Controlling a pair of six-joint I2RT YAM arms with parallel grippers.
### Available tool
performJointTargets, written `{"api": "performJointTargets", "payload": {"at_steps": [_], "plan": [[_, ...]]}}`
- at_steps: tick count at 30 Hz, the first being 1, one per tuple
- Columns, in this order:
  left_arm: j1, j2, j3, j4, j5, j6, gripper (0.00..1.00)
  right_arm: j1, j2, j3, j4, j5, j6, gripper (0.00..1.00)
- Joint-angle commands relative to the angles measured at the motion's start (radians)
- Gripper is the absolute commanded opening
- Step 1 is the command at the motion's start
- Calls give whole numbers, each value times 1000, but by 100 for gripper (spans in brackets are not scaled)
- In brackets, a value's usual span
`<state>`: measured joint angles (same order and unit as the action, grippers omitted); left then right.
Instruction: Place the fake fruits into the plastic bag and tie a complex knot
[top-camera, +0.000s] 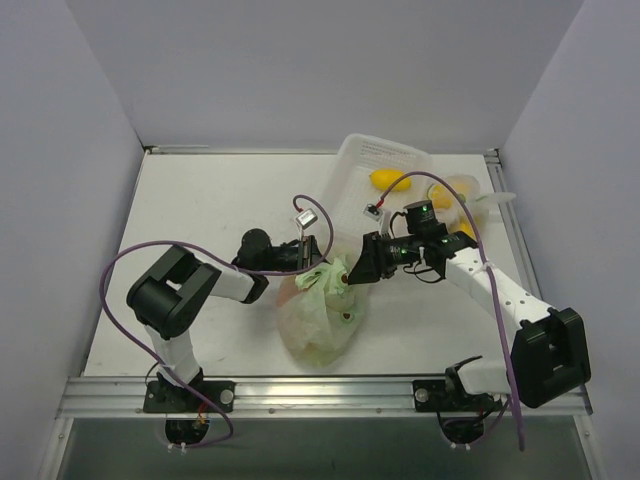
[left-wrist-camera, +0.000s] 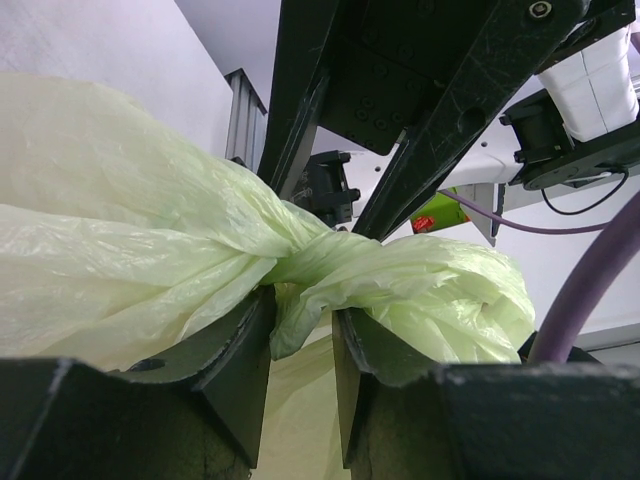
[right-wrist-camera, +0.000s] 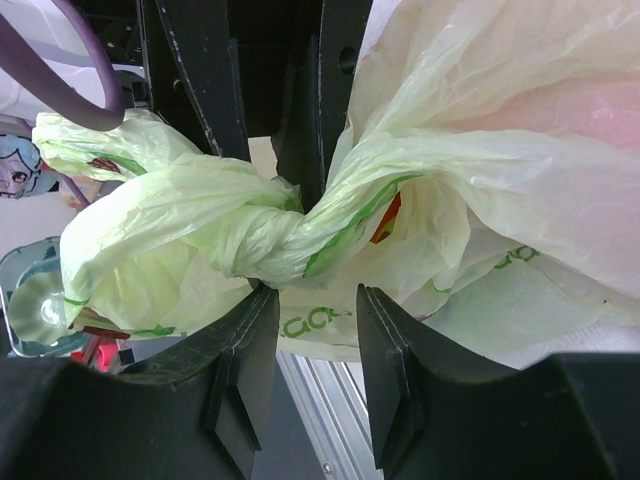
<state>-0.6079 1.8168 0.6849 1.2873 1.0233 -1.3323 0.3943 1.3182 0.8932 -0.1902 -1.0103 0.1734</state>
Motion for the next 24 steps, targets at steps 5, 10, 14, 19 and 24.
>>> {"api": "performJointTargets", "payload": {"at_steps": [5,10,14,19,24], "plan": [[-13,7,24,199,-11,-16,39,29,18,12,63,1,6,40],[-16,15,25,222,-12,-34,39,49,35,27,110,-10,26,42],[-21,21,30,244,-11,-50,39,49,47,20,155,-39,53,40],[-23,27,28,274,-15,-65,39,46,41,-33,285,-65,109,36],[-24,27,27,291,-19,-76,39,26,18,-120,489,-83,190,35]]}}
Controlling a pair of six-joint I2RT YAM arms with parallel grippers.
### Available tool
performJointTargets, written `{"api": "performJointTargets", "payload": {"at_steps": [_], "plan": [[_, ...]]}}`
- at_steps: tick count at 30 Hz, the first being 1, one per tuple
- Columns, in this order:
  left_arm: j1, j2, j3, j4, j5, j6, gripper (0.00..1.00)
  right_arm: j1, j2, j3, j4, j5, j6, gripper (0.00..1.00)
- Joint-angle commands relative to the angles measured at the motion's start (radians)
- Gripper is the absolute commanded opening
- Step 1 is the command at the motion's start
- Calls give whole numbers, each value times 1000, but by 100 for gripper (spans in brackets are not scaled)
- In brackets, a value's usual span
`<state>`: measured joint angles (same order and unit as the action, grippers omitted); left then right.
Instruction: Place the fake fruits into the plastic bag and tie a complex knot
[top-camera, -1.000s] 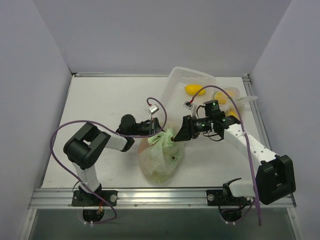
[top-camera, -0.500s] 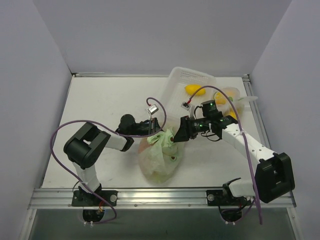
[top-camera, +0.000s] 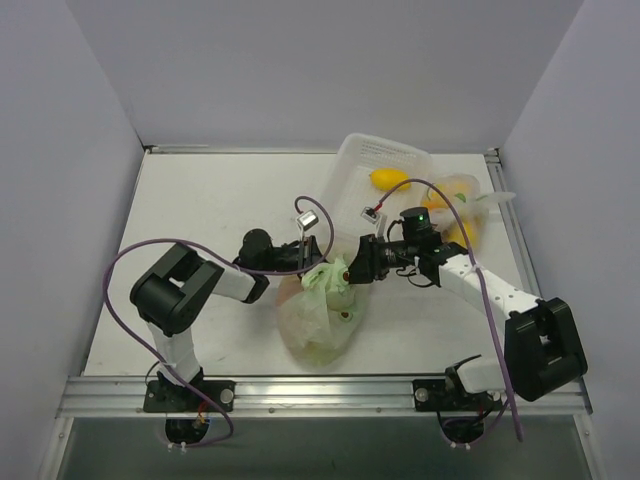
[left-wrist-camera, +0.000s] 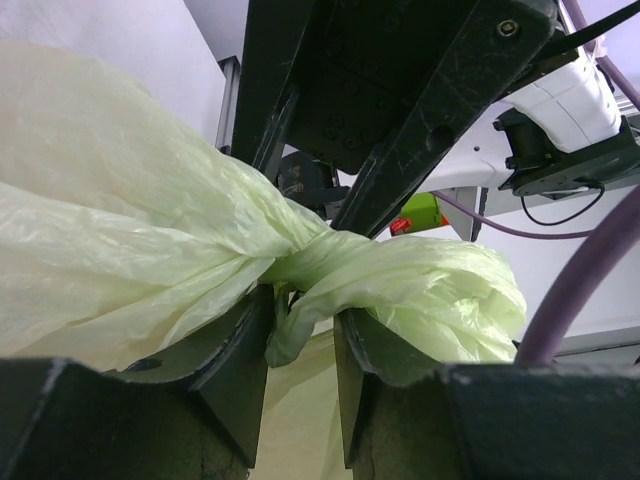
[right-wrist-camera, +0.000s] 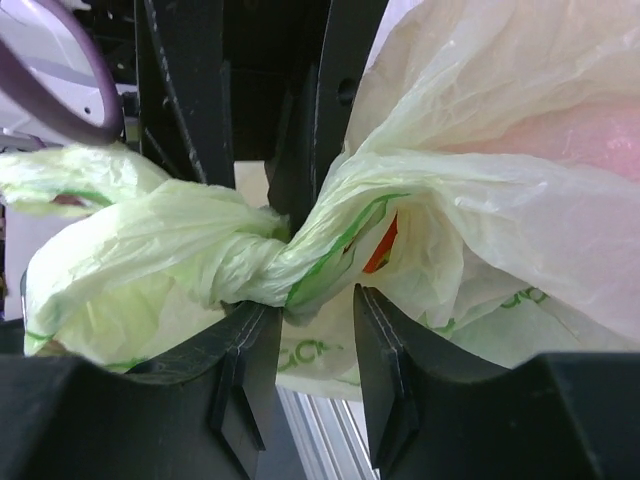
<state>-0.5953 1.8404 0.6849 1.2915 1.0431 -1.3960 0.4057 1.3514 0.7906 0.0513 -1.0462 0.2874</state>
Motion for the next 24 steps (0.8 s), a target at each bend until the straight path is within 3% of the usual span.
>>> {"api": "performJointTargets", "payload": {"at_steps": [1,7,9,10,11,16,17,20,22,23,24], "plan": [[-38,5,25,288,-40,-12,39,12,-14,-17,260,-49,79,34],[-46,0,19,295,-41,-11,39,1,-3,-25,330,-77,125,33],[-46,5,24,296,-43,-9,39,1,-9,-33,383,-95,151,22],[-46,6,25,299,-41,-14,39,1,-8,-30,380,-95,148,7],[-43,8,27,299,-38,-12,40,1,-8,-25,355,-101,139,0],[3,-41,-7,200,-17,83,41,-34,-40,-4,210,-126,24,0],[17,-56,-18,168,1,110,41,-39,-47,7,112,-121,-52,0],[84,-145,-47,-13,35,251,42,-42,-75,24,-20,-83,-135,0],[141,-229,-44,-235,52,414,43,-41,-84,27,-47,-66,-165,0],[162,-260,-27,-441,58,486,43,-42,-86,27,-47,-63,-169,0],[181,-294,-12,-554,58,646,44,-42,-86,33,-83,-61,-181,0]]}}
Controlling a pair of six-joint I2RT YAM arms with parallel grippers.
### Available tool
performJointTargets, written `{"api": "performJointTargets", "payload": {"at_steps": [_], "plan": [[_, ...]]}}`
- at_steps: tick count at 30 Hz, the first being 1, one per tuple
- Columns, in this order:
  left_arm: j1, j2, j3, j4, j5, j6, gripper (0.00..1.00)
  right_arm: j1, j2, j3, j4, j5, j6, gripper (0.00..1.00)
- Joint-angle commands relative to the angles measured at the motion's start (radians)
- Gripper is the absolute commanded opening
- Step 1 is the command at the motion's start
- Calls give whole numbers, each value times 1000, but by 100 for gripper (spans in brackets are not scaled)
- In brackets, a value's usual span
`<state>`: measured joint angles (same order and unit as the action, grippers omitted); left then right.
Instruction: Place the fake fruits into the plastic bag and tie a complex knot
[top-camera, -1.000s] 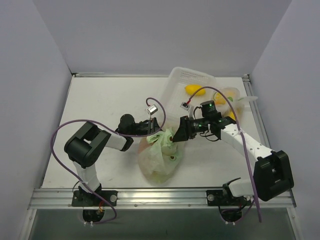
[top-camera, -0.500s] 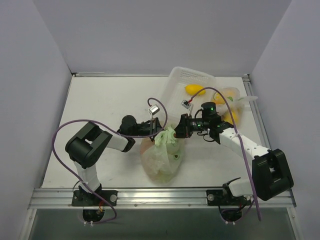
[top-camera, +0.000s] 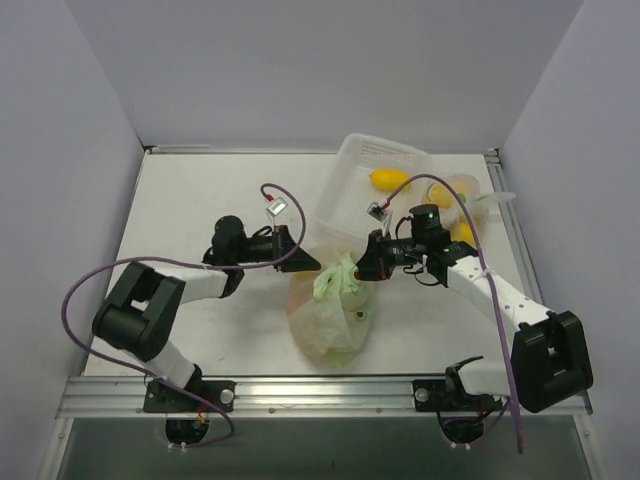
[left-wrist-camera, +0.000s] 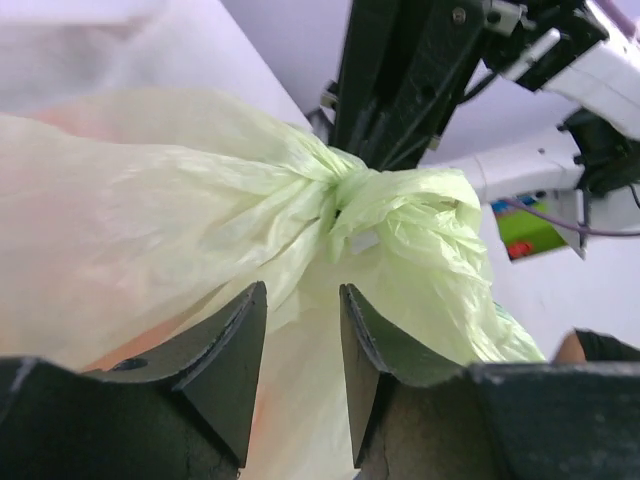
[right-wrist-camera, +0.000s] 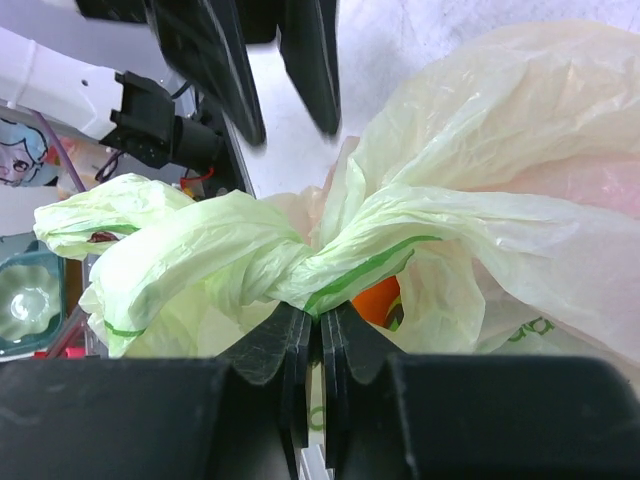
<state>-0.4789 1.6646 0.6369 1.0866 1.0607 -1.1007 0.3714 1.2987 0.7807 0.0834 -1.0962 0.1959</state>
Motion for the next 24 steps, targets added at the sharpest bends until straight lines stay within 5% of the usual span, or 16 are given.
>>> {"api": "performJointTargets", "payload": {"at_steps": [1,8,11,16,19,20,24], "plan": [[83,-178,50,-448,39,428,45,-6,-39,48,-126,-2,-93,0],[180,-338,371,-1615,-8,1250,55,-5,-52,83,-227,58,-138,0],[174,-381,481,-1840,-33,1403,63,4,-50,97,-260,88,-156,0],[8,-379,659,-2059,-103,1385,63,23,-50,134,-322,139,-179,0],[-127,-399,694,-2065,-143,1343,64,35,-56,152,-355,171,-188,0],[-153,-401,696,-2049,-193,1305,77,37,-59,155,-362,177,-188,0],[-228,-373,693,-2009,-378,1217,77,43,-73,166,-382,197,-188,0]]}}
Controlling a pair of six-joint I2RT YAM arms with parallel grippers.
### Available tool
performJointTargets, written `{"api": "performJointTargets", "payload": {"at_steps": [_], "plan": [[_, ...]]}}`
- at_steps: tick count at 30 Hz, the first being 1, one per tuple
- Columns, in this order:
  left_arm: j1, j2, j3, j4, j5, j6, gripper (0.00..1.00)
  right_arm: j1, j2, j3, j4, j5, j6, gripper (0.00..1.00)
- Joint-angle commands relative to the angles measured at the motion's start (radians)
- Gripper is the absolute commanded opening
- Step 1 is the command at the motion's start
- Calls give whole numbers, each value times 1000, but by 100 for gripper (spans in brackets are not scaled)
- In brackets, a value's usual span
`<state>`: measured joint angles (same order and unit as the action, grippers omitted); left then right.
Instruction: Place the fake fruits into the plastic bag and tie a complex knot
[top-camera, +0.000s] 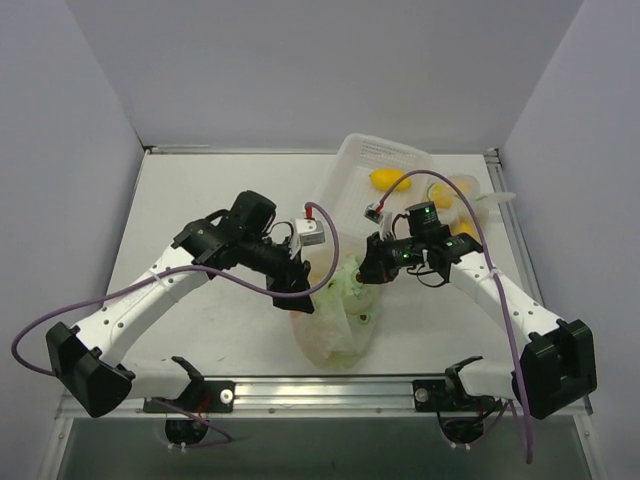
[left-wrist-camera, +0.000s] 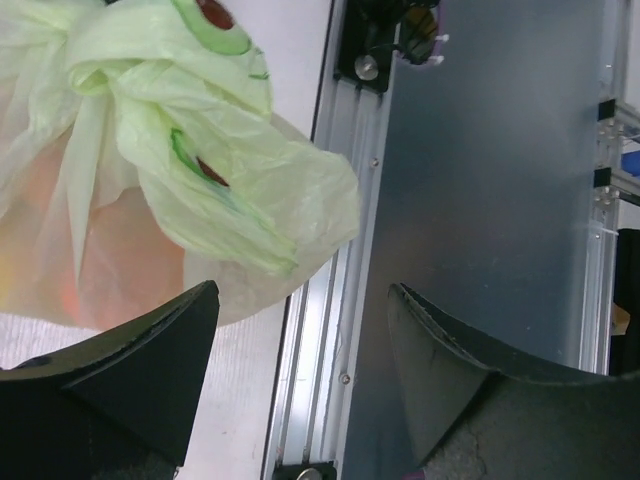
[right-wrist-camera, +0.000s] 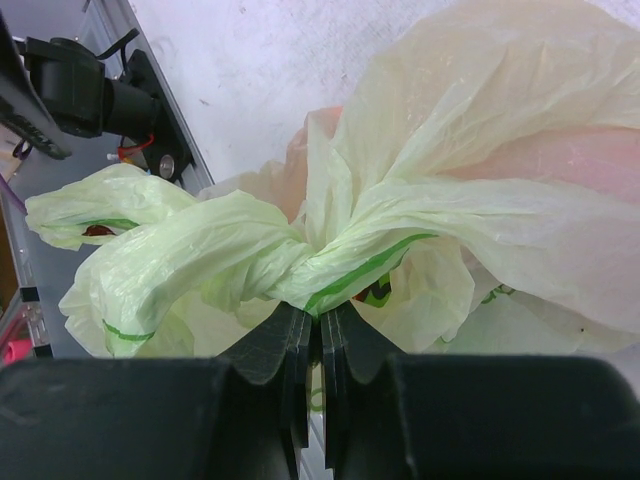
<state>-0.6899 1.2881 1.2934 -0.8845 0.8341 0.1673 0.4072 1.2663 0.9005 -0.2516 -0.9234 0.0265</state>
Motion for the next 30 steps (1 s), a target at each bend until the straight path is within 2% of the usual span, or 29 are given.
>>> {"api": "performJointTargets", "payload": {"at_steps": [1,10,12,16,17,18,20,30], "plan": [[-25,5,37,-15,-165,-63,77,13,-44,48,-52,35,-19,0],[-128,72,30,120,-340,-195,78,30,-47,87,-84,44,-19,0],[-123,103,26,122,-368,-193,74,30,-47,97,-95,35,-19,0],[-63,137,-11,119,-371,-173,26,16,-53,110,-124,20,-54,0],[-33,140,-23,119,-342,-138,5,9,-57,110,-126,8,-51,0],[16,142,-38,119,-333,-135,0,-13,-64,112,-130,-17,-48,0],[56,139,-83,121,-326,-97,0,-31,-73,109,-133,-54,-34,0],[174,106,-224,168,-498,35,0,-140,-113,104,-110,-267,49,0]]}}
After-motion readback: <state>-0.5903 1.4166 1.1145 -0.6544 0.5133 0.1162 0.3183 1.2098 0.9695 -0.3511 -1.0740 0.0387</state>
